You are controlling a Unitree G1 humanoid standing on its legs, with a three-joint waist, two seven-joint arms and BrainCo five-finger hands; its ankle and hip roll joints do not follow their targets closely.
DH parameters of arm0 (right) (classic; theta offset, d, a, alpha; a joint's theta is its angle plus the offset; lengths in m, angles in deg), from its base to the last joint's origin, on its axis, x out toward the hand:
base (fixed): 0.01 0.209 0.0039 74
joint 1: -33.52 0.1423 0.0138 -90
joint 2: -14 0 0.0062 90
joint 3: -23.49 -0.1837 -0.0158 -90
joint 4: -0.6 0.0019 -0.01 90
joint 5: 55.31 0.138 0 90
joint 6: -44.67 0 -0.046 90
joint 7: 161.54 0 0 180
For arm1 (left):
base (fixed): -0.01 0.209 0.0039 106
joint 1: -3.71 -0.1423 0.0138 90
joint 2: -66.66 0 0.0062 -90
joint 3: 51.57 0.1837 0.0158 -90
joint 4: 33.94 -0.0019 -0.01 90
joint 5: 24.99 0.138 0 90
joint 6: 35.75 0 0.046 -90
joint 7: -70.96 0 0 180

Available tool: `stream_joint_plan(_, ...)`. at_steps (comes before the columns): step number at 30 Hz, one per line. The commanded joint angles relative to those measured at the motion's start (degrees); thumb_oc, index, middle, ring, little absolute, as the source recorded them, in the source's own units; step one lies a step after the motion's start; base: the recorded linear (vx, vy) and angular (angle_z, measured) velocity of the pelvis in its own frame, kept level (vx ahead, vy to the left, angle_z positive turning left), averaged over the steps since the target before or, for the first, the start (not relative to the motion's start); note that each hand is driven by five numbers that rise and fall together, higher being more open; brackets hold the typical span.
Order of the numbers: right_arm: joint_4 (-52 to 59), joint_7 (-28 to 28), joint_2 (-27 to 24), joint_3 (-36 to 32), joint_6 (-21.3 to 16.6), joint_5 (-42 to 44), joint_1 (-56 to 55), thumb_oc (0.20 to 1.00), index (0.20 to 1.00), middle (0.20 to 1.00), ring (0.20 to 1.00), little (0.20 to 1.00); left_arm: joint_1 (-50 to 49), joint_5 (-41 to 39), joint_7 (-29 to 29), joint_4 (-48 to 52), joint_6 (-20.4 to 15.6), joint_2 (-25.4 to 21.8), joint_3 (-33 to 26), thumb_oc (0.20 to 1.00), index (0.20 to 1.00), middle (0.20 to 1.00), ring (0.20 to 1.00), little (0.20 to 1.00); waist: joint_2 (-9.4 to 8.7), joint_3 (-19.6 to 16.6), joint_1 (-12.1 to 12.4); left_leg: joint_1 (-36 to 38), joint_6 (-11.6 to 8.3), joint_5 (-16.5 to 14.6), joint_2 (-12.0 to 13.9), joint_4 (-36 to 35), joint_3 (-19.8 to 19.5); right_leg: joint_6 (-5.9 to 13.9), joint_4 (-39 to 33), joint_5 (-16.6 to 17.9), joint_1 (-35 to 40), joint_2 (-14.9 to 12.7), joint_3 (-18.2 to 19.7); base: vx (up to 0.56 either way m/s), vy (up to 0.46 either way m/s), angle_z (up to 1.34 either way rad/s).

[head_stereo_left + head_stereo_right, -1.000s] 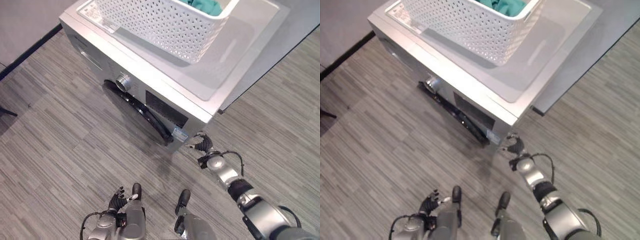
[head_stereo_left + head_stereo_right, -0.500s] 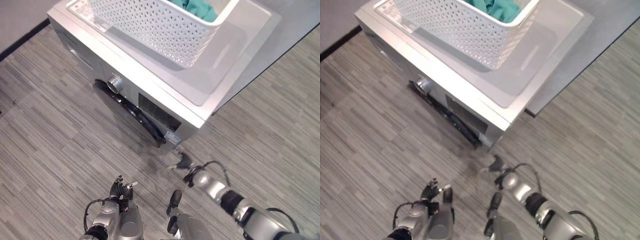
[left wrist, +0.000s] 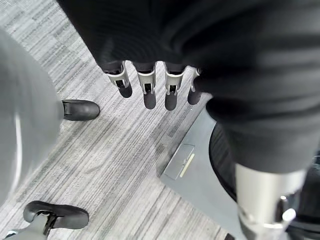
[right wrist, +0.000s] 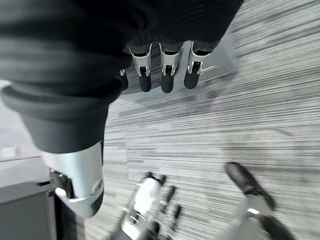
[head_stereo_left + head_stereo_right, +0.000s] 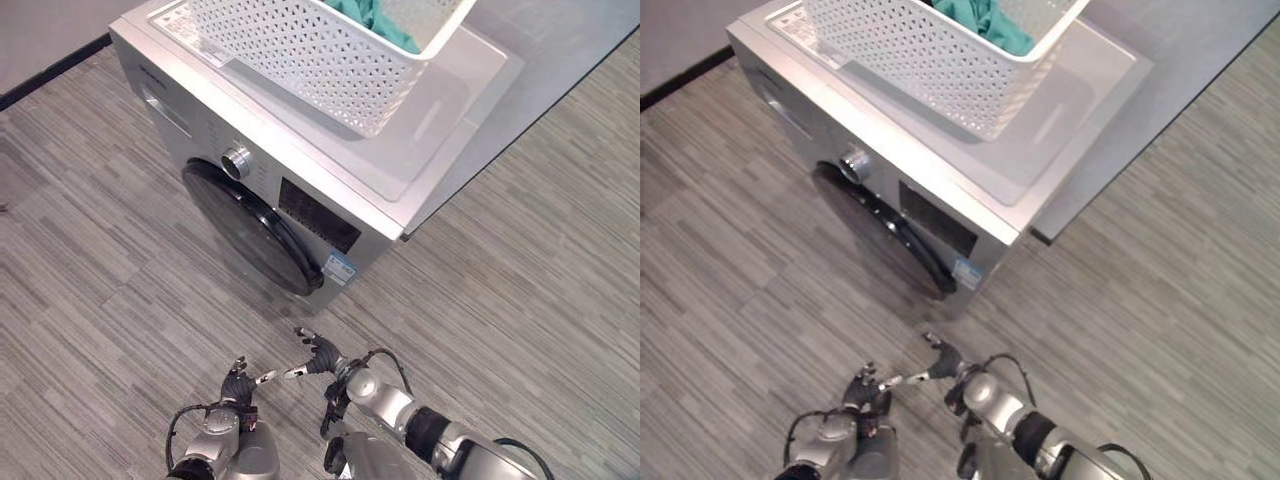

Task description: Grab the laundry basket,head to the washer,open it,put in the laundry and shut it.

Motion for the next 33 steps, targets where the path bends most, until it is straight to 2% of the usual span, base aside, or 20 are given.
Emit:
stream_joint_plan(1,1.6,5.6,1.6,-5.3,-3.5,1.7,8.5,1.0,1.0,1.0,1.0,1.0,-0.9,-0.7,-0.1,0.1,-1.5,-1.9,2.5,1.0,1.0,1.0,1.0,1.0,-0.23,0.4,2.2,-4.0,2.18,-4.4,-0.7,4.6,-2.3,2.52,1.8,-5.9,2.4,-4.4,3.1,0.01,0.012,0.26)
stream_joint_plan(7,2.8,10.4,-0.9,-11.4,-3.9,-0.2,16.0,1.0,1.0,1.0,1.0,1.0,-0.9,-0.8,-0.1,1.6,-1.6,-3.4,2.6,1.0,1.0,1.0,1.0,1.0,0.45,1.3,3.8,-6.0,2.76,-4.5,-1.9,5.2,-4.1,2.62,2.6,-6.1,1.3,-4.9,2.2,0.0,0.015,0.24)
stream_joint_plan(11,5.9,11.9,-2.3,-13.4,-4.1,-0.4,17.3,1.0,1.0,1.0,1.0,1.0,-0.7,-1.1,0.0,2.3,-1.5,-3.6,2.4,1.0,1.0,1.0,1.0,1.0,0.46,1.6,4.0,-6.7,2.99,-4.6,-2.4,5.5,-4.7,2.53,3.1,-6.2,1.1,-5.1,2.0,-0.01,0.019,0.19)
stream_joint_plan(12,8.9,12.2,-3.5,-14.0,-4.0,-1.4,16.8,1.0,1.0,1.0,1.0,1.0,-0.5,-1.2,0.1,1.5,-1.2,-3.3,1.9,1.0,1.0,1.0,1.0,1.0,0.06,1.5,3.7,-7.5,3.56,-3.5,-2.9,5.4,-4.5,2.28,3.3,-5.6,0.3,-5.7,1.5,-0.04,0.04,0.07)
stream_joint_plan(18,19.3,11.4,-6.4,-14.5,-3.9,-4.5,11.6,1.0,1.0,1.0,1.0,1.0,-0.3,-1.2,0.1,-0.1,-0.5,-2.0,0.3,1.0,1.0,1.0,1.0,1.0,-0.58,1.6,2.2,-7.0,3.84,-3.9,-2.8,5.5,-4.1,2.19,4.3,-5.9,0.0,-5.7,2.1,-0.01,0.007,0.01)
stream_joint_plan(25,30.4,8.9,-12.2,-17.0,-2.6,-11.1,-0.1,1.0,1.0,1.0,1.0,1.0,-0.1,-0.6,0.3,-0.5,-0.1,-0.6,-1.4,1.0,1.0,1.0,1.0,1.0,-2.02,2.4,-0.8,-6.4,3.86,-4.5,-2.0,5.9,-2.8,2.18,5.0,-5.8,-1.0,-5.2,3.3,-0.01,-0.006,-0.02)
stream_joint_plan(33,27.1,10.2,-12.4,-18.7,-2.0,-13.4,-2.2,1.0,1.0,1.0,1.0,1.0,-0.2,-0.5,0.2,0.3,-0.9,-0.8,-1.3,1.0,1.0,1.0,1.0,1.0,-2.1,3.2,-1.5,-6.2,3.95,-4.2,-1.8,5.4,-2.4,2.29,5.0,-5.4,-1.8,-5.0,3.9,-0.01,-0.009,-0.07)
